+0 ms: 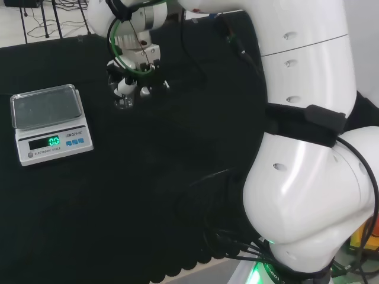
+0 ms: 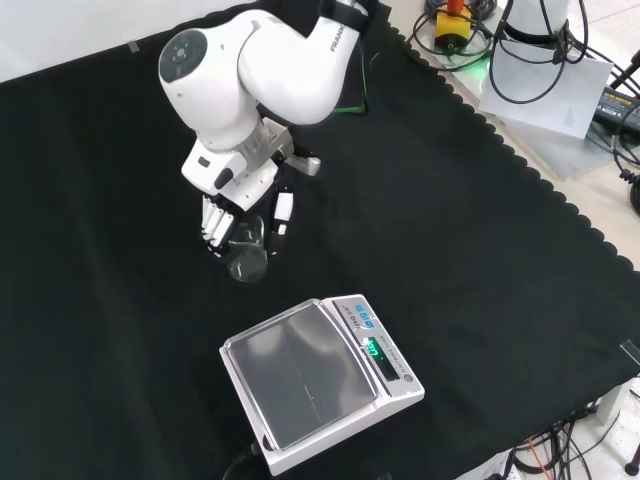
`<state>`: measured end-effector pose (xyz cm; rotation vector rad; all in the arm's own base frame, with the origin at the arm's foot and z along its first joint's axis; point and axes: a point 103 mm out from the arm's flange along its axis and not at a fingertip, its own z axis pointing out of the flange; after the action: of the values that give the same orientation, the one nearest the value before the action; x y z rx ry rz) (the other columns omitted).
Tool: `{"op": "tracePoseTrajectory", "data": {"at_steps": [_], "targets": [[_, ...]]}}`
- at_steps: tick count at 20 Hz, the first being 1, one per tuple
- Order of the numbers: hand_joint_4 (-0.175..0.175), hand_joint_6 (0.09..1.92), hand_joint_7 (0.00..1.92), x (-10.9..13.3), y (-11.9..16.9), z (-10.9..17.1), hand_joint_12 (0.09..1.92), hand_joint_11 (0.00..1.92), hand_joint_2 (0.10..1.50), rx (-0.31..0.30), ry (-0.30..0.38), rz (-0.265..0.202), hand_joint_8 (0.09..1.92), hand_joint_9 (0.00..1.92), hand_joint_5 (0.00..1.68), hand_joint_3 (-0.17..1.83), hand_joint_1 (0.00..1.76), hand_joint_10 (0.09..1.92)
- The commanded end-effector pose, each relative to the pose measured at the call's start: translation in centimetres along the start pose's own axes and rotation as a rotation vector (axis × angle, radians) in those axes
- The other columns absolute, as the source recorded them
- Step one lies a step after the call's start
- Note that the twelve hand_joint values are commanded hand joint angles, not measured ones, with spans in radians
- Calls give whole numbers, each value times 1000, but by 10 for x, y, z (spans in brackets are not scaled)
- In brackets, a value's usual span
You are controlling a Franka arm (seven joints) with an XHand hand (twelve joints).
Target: Put the beaker on the electronic balance.
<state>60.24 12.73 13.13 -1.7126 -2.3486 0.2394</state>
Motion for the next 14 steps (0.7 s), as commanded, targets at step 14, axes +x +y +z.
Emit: {"op": "tracePoseTrajectory", "data": {"at_steps": [14], "targets": [[17, 1359, 795, 17, -8, -36, 1182, 939, 1319, -37, -27, -15, 1419, 895, 737, -175, 1153, 1276]]}}
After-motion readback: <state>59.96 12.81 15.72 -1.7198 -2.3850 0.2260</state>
